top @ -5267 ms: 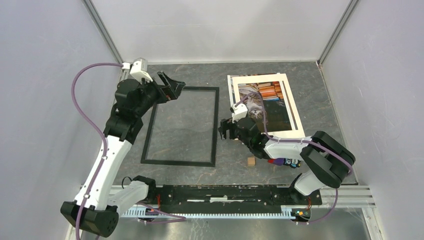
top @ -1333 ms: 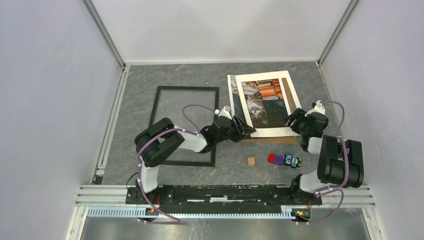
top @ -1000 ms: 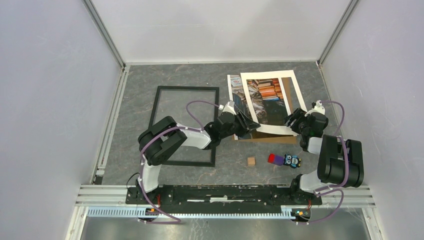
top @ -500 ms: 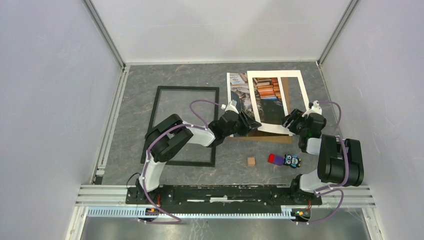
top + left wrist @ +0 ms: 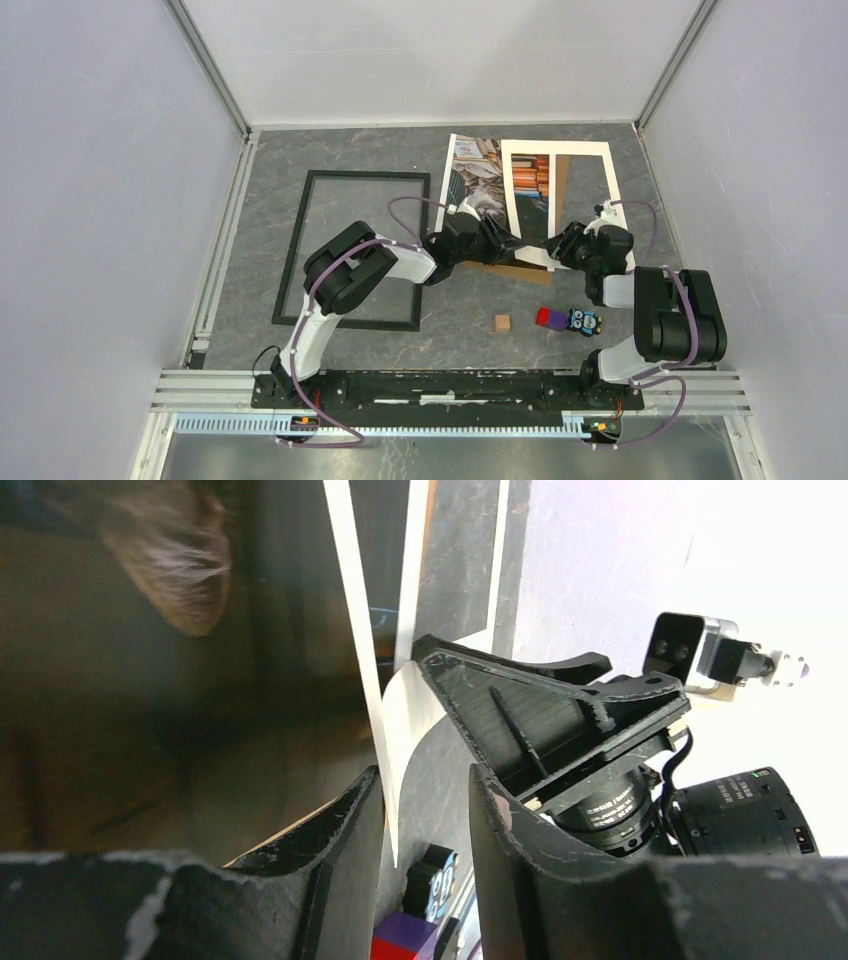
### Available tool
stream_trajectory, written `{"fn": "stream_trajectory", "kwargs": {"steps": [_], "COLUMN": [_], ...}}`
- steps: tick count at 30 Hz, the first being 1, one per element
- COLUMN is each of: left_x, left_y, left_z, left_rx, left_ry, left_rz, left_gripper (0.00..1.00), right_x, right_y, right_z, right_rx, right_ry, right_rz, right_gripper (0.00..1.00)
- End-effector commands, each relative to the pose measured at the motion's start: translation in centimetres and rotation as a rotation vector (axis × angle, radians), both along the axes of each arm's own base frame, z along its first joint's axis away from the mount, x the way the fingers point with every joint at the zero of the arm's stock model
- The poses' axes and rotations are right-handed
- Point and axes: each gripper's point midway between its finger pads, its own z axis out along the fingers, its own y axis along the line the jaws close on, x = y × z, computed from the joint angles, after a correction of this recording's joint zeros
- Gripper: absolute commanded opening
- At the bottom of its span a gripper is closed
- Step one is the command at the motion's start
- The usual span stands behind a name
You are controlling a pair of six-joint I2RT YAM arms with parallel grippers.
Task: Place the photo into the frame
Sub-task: Pick up the photo frame item from the photo frame.
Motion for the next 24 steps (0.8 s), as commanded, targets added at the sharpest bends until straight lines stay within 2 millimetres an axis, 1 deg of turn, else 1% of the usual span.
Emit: {"fn": "stream_trajectory", "kwargs": {"steps": [1,4,6,10,15,18,19,20,21,23,24], "left_x": [0.6,0.8,0.9,1.5,1.8,2.2,2.3,2.5,2.6,3.0,3.1], "left_y": [-1.9,-2.3,-2.1,-1.8,-2.3,-2.4,-2.3,-2.5,-2.3,-2.3,-2.1], "left_z": [2.7,2.5,2.3,1.0,0.2,0.2,0.0,0.3,0.2,1.2,1.5], "left_rx": [-0.087,-0.046,-0.017,0.101,0.142,0.193,0.228,0.259,0.297,0.341,0.372], "left_ry": [-0.024,-0.035,-0.042,-0.041,-0.019,-0.033,-0.037,-0.056,-0.063,-0.096,-0.107], "left_rz": [-0.039,-0.057,-0.053,-0.046,-0.062,-0.072,-0.082,-0.097,-0.11,-0.127,-0.134], "left_gripper": [0.43,0.41,0.37,0.32,0.27,0.23,0.21,0.16,0.13,0.1,0.06], "right_x": [-0.4,-0.3,-0.3,-0.2,-0.1,-0.1,-0.1,-0.1,0.1,0.0,0.0], "right_y": [0.8,0.7,0.6,0.1,-0.7,-0.8,-0.9,-1.0,-1.2,-2.0,-2.7], "right_z": [-0.4,-0.3,-0.3,0.0,0.4,0.7,0.8,1.0,1.3,1.9,2.5], "right_rx": [0.031,0.021,0.015,-0.016,-0.067,-0.076,-0.081,-0.088,-0.104,-0.157,-0.197], "right_ry": [0.017,0.014,0.012,0.011,0.004,0.002,0.003,0.005,0.007,0.02,0.016], "right_rz": [0.028,0.026,0.023,0.015,-0.006,-0.007,-0.004,-0.004,-0.006,-0.019,-0.038], "right_gripper": [0.48,0.48,0.48,0.49,0.5,0.51,0.52,0.53,0.54,0.57,0.6]}}
